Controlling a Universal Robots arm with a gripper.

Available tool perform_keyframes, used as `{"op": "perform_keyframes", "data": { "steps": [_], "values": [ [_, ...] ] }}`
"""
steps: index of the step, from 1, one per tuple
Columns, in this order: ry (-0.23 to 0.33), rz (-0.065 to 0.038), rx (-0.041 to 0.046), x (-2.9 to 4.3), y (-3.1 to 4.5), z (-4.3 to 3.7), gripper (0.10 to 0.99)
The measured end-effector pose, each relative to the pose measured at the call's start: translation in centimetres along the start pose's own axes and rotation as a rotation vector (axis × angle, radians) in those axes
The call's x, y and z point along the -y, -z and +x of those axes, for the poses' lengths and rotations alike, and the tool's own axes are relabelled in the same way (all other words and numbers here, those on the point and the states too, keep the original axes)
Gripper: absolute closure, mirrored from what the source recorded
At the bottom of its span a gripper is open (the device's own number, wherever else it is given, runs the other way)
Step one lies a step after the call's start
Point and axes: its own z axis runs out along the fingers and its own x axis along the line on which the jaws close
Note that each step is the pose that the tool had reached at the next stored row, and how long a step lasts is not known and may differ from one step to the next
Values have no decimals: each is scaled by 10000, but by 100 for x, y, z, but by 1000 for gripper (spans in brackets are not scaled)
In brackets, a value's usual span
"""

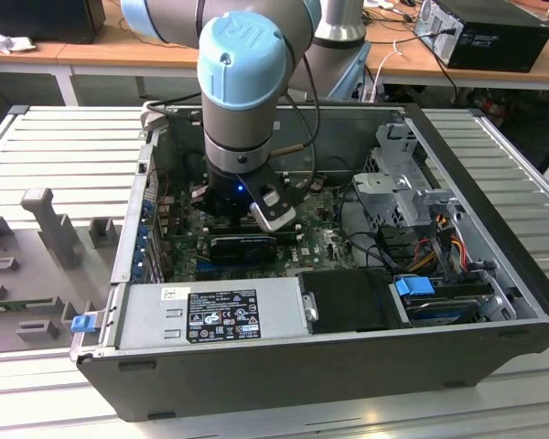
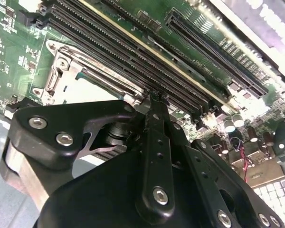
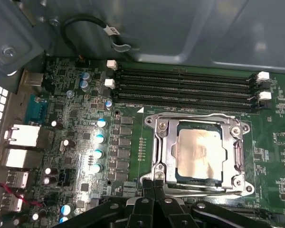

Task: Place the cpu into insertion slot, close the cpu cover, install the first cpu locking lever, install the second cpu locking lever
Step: 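Install the second cpu locking lever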

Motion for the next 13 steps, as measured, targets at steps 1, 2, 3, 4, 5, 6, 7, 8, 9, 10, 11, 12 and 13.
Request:
{"op": "perform_keyframes", "data": {
  "steps": [1,2,3,4,5,6,7,8,9,10,11,12,13],
  "values": [
    [2,-91,7,1,-9,1,980],
    [3,-161,14,3,-17,2,980],
    [3,-218,18,5,-23,3,980],
    [5,-302,25,7,-36,10,980],
    [6,-340,27,11,-50,18,980],
    [5,-350,29,9,-57,67,980],
    [7,-357,33,2,-34,67,980],
    [7,-359,31,-12,22,66,980],
    [6,-359,31,-27,74,66,980],
    [6,-358,30,-36,109,66,980],
    [6,-358,31,-47,149,66,980],
    [6,-358,30,-53,173,66,980],
    [7,-358,30,-60,197,65,980]
  ]
}}
